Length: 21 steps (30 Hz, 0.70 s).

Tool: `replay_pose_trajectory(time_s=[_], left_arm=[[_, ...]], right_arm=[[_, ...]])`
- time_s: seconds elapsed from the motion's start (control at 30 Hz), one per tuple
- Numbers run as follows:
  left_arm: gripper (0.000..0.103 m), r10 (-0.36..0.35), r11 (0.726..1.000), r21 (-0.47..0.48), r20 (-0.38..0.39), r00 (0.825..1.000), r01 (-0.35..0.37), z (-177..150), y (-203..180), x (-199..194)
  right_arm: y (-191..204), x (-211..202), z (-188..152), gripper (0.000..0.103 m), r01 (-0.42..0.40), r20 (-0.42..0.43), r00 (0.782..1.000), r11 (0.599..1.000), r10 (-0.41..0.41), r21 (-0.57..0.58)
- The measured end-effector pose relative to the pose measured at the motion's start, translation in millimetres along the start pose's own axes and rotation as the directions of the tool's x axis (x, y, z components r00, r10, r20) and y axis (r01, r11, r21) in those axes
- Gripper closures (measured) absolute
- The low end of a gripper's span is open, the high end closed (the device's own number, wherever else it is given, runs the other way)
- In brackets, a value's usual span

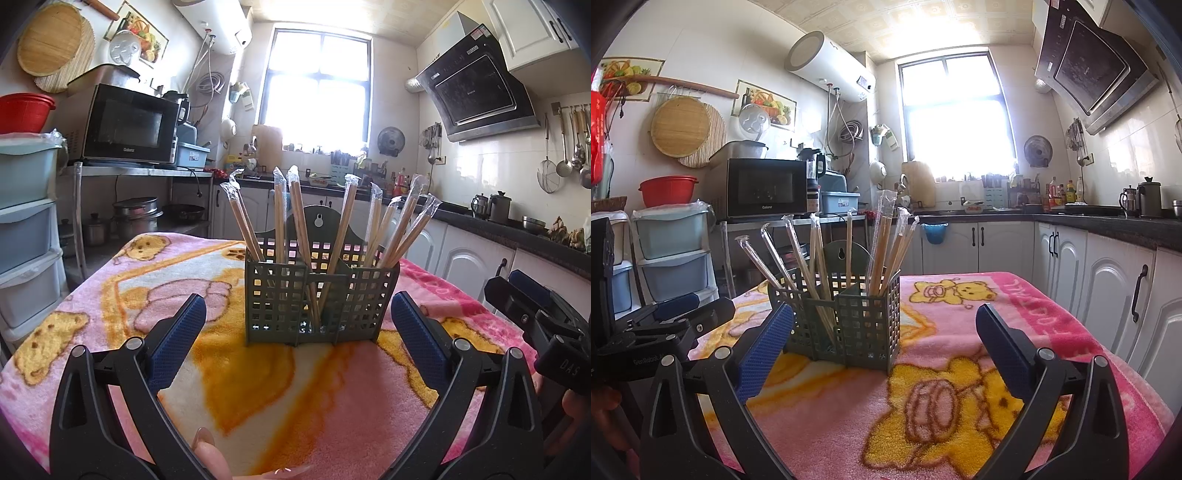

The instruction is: Organize utensils

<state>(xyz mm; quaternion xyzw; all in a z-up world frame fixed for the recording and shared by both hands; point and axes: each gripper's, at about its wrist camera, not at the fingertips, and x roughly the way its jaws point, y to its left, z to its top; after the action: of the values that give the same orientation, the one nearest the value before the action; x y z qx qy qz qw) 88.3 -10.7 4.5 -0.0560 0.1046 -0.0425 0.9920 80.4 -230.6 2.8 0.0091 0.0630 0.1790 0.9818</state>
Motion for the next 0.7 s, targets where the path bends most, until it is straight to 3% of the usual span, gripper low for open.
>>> replay_pose_trajectory(time_s=[0.27, 0.37, 0.7], left_arm=[[0.01, 0.012, 1.0, -0.001, -0.014, 1.0, -0.012, -1.0, 5.0, 3.5], [0.01, 0.01, 1.0, -0.023, -0.054, 0.999, -0.011, -3.0, 11.7, 9.6], [0.01, 0.07, 0.996, -0.042, -0.099, 0.993, -0.074, -3.9, 18.0, 17.5]], right_arm=[[1.3, -0.5, -0.6, 0.006, 0.003, -0.003, 1.0, 1.0, -0.003, 0.002], [2.8, -0.7, -0.8, 0.006, 0.007, -0.005, 1.0, 1.0, -0.007, -0.002], [-3.3, 2.6, -0.4, 0.006, 0.04, -0.024, 0.999, 0.999, -0.039, 0.03]])
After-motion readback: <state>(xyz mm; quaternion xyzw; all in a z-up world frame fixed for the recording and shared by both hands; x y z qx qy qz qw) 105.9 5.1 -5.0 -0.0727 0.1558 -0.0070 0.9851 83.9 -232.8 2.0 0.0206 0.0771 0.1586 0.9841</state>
